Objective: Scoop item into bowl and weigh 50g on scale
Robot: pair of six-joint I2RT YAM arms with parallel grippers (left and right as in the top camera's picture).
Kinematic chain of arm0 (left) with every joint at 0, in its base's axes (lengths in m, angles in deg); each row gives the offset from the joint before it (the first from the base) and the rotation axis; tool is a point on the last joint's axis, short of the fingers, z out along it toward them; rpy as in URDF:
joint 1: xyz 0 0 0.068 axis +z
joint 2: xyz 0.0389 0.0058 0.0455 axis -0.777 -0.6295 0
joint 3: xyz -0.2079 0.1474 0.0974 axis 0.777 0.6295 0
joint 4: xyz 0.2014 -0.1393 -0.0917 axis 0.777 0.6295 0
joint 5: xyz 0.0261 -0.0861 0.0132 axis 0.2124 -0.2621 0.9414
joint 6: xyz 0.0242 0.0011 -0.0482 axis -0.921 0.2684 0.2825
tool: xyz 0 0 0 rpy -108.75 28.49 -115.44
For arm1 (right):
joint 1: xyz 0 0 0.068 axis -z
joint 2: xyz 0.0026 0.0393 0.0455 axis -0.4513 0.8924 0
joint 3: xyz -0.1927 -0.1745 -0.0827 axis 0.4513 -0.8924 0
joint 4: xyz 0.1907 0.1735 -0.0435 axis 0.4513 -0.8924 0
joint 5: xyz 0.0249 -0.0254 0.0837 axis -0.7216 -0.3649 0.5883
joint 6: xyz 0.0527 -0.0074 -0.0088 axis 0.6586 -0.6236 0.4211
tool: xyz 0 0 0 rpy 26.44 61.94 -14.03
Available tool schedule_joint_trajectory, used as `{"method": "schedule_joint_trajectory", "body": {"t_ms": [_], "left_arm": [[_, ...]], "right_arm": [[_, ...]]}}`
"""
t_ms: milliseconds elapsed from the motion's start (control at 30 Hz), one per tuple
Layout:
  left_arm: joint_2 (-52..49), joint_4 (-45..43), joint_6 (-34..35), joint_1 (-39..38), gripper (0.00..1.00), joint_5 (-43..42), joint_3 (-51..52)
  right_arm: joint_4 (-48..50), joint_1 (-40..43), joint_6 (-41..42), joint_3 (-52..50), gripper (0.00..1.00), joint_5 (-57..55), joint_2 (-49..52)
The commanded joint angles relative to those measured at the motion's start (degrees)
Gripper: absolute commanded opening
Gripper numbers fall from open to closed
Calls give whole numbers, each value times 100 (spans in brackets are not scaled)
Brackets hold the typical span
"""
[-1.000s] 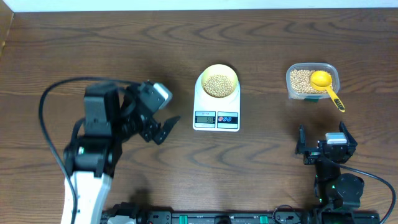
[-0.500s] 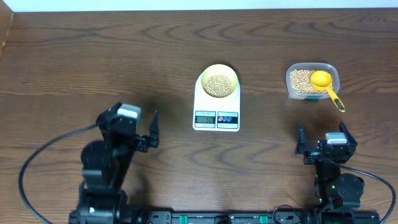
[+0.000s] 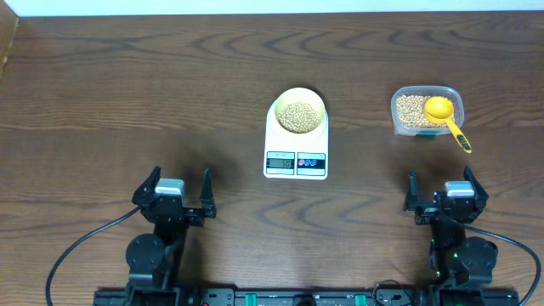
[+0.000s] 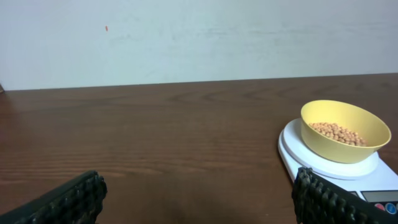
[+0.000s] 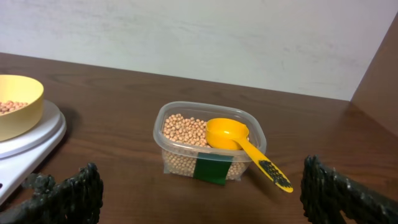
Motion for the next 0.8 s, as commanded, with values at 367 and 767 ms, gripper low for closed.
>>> {"method": "schedule_joint_trajectory", "body": {"t_ms": [367, 767], "left_arm": [[461, -153, 70, 2, 98, 98, 798], [446, -162, 68, 0, 98, 114, 798]], "right_arm": [[-13, -50, -44, -20, 99, -66, -39], [-13, -50, -44, -20, 99, -66, -39]]}}
